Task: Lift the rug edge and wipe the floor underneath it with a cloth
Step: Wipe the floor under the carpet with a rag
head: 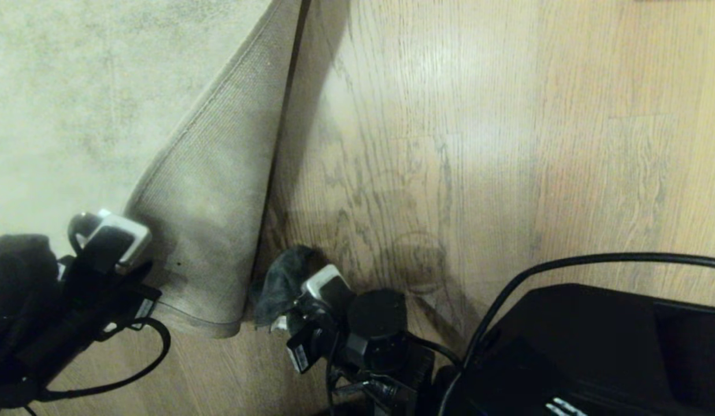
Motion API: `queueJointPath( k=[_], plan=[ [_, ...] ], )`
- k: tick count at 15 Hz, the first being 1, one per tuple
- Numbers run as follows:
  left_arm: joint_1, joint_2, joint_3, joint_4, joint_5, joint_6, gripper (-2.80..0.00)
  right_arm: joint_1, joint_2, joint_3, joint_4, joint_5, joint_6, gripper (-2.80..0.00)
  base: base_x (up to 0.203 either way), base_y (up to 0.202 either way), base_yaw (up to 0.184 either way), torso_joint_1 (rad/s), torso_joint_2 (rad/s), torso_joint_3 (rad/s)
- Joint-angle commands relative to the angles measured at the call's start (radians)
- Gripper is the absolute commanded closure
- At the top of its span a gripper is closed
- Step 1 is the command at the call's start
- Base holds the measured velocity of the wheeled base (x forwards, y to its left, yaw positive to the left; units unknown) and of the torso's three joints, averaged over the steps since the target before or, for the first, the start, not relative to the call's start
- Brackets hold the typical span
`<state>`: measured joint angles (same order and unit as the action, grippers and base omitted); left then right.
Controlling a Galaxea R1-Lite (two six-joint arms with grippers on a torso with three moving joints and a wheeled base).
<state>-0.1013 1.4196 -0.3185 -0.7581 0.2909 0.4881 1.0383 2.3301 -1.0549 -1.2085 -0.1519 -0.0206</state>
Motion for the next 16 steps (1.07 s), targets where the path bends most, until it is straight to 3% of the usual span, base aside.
queueJointPath(
  k=[1, 9, 16],
  plan=[
    [0.002, 0.002, 0.003, -0.004, 0.001, 0.001, 0.00, -0.029, 0.030, -0.031, -0.011, -0.003, -0.001, 0.00, 0.000, 0.000, 0.000, 0.000, 0.00, 0.000],
    [0.001, 0.001, 0.030, -0.010, -0.001, 0.004, 0.00, -0.112, 0.083, -0.225, -0.024, -0.015, 0.005, 0.00, 0.000, 0.000, 0.000, 0.000, 0.00, 0.000],
    [-0.002, -0.004, 0.045, -0.012, -0.001, 0.006, 0.00, -0.163, -0.006, -0.243, 0.010, -0.015, 0.005, 0.00, 0.000, 0.000, 0.000, 0.000, 0.00, 0.000]
  ],
)
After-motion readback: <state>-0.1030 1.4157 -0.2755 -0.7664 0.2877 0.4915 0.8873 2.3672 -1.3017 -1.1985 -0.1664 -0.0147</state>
